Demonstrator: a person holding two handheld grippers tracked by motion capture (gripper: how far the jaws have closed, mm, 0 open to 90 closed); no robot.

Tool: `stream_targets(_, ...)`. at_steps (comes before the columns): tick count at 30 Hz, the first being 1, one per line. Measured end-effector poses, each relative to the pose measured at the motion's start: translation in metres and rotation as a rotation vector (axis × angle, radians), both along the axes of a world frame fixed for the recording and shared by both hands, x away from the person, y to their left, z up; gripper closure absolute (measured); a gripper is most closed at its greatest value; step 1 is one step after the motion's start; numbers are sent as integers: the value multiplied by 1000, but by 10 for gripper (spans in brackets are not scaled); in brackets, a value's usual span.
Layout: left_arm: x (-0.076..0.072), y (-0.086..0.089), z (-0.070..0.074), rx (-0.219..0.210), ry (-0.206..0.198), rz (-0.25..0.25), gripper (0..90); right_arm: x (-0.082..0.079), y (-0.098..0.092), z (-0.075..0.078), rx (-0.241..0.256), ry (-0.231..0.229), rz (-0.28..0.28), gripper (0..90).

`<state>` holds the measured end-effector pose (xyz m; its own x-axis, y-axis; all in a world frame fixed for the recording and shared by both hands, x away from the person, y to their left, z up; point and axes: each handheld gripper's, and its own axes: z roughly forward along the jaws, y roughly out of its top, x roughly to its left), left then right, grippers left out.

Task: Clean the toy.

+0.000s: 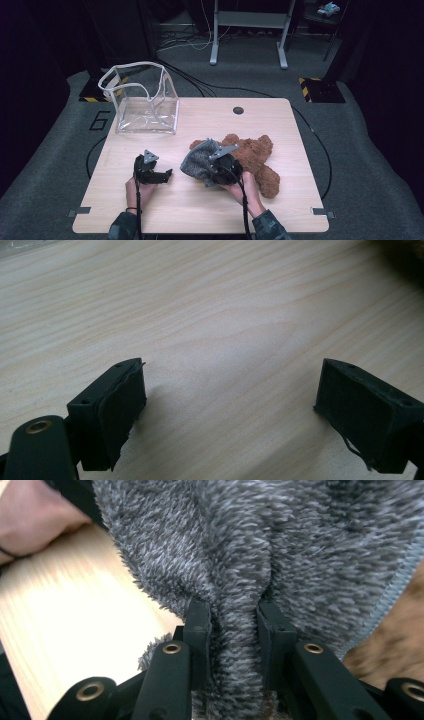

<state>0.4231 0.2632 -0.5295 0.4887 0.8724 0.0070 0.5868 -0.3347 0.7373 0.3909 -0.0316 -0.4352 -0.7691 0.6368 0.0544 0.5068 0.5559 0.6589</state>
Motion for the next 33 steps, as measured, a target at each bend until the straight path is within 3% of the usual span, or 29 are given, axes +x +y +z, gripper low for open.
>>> stream_targets(4, 0, 0, 0, 0, 0, 0, 123, -4, 2, -17, 0, 45, 13, 708)
stream_targets(12, 0, 0, 0, 0, 0, 0, 124, -5, 9, -56, -49, 130, 29, 707)
stream_targets(16, 0, 0, 0, 0, 0, 0, 123, -7, 10, -61, -46, 142, 25, 704)
stream_targets(20, 0, 0, 0, 0, 0, 0, 124, -11, 6, -47, -25, 123, 39, 703)
stream_targets(26, 0, 0, 0, 3, -1, 0, 123, -14, -11, -1, 45, 16, 22, 704)
stream_targets(30, 0, 0, 0, 3, -1, 1, 123, -8, -21, 27, 60, -66, -29, 703)
stream_targets(33, 0, 0, 0, 2, -1, 1, 123, 0, -27, 38, 52, -98, -82, 703)
